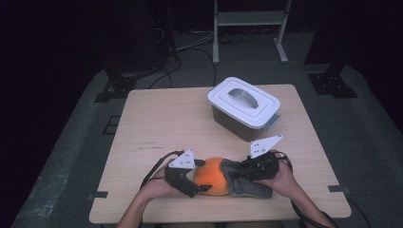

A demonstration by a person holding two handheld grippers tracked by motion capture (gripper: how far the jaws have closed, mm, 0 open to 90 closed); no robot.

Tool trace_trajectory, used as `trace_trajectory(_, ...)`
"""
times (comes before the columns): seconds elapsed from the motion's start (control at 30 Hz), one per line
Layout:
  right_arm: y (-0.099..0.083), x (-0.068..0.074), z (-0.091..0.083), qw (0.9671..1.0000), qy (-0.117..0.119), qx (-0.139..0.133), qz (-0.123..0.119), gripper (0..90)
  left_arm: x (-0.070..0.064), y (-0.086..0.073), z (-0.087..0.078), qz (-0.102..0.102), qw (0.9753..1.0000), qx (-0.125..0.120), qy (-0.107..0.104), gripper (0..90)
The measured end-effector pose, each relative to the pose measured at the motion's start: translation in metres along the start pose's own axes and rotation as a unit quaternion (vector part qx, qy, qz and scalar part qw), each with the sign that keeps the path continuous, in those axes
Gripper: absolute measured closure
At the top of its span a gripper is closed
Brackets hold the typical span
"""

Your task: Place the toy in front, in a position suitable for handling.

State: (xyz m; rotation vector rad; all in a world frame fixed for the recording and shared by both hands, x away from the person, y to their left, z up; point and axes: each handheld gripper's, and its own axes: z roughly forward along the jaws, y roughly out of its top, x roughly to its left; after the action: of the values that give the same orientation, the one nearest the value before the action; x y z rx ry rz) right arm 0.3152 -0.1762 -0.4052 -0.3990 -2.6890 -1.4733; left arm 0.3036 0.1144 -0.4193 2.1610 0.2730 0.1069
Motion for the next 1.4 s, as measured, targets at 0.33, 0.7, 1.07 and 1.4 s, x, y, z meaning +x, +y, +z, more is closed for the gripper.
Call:
trace_trajectory(0.33, -0.008, -0.007, 0.000, 0.9995, 0.029, 0.008, 0.013, 74.1, 0.001, -0.002, 0.006, -0.009, 0.9999, 0.006, -0.004, 23.5)
trace_trajectory(0.7, -0.019, -0.020, -0.006, 0.9989, -0.003, 0.025, 0.039, 74.6, 0.008, -0.012, -0.002, -0.006, 0.9997, 0.016, -0.016, 35.4)
trace_trajectory(1.07, -0.012, -0.020, -0.017, 0.9990, -0.018, 0.002, 0.040, 75.7, 0.011, -0.015, -0.005, -0.014, 0.9996, 0.016, -0.016, 36.3)
trace_trajectory(1.4, -0.007, -0.010, 0.000, 0.9994, 0.009, 0.024, 0.024, 75.6, 0.010, -0.014, 0.000, -0.019, 0.9995, 0.001, -0.027, 17.4)
